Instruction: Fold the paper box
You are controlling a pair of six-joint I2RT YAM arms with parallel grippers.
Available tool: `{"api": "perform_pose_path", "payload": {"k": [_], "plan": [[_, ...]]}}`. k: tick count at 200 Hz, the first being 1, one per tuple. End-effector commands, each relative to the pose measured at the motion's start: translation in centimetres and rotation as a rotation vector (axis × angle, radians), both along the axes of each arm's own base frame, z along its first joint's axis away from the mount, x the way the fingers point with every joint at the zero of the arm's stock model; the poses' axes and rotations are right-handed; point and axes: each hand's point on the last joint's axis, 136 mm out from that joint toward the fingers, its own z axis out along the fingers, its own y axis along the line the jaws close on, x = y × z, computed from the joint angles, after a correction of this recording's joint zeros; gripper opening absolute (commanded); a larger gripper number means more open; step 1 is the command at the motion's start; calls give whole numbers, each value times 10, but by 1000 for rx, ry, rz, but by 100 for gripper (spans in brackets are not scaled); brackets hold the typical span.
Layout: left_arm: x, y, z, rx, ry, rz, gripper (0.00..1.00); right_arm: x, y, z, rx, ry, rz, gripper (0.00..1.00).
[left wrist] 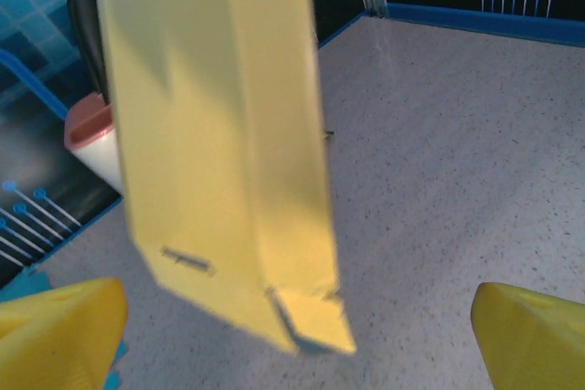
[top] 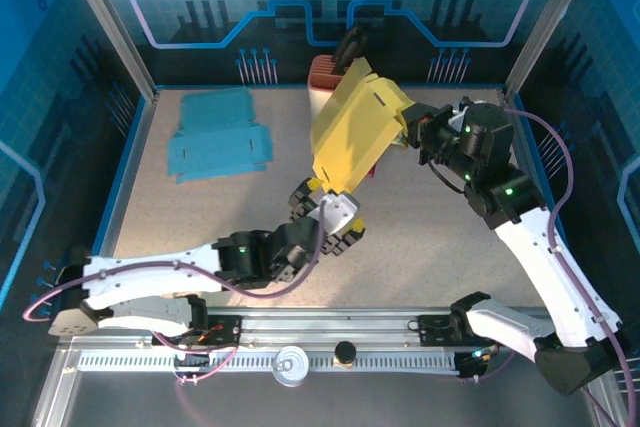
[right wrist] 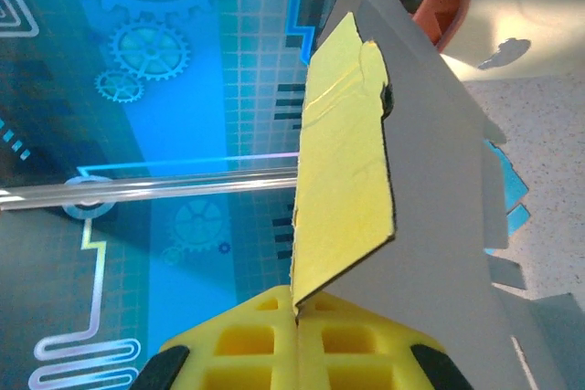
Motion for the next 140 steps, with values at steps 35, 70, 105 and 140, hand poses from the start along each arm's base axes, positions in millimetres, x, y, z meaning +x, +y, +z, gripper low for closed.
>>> {"api": "perform_pose_path", "payload": {"k": [35, 70, 105, 140], "plan": [[31, -19, 35, 63, -180, 154, 91, -5, -17, -11, 7, 50, -58, 0], [42, -8, 50, 80, -220, 205, 72, -8, -21, -19, 5, 74, -60, 0], [48, -8, 39, 172, -210, 188, 49, -10, -22, -25, 11, 89, -55, 0], [49, -8, 43, 196, -203, 184, 0, -11, -22, -32, -6, 106, -38, 0]]}}
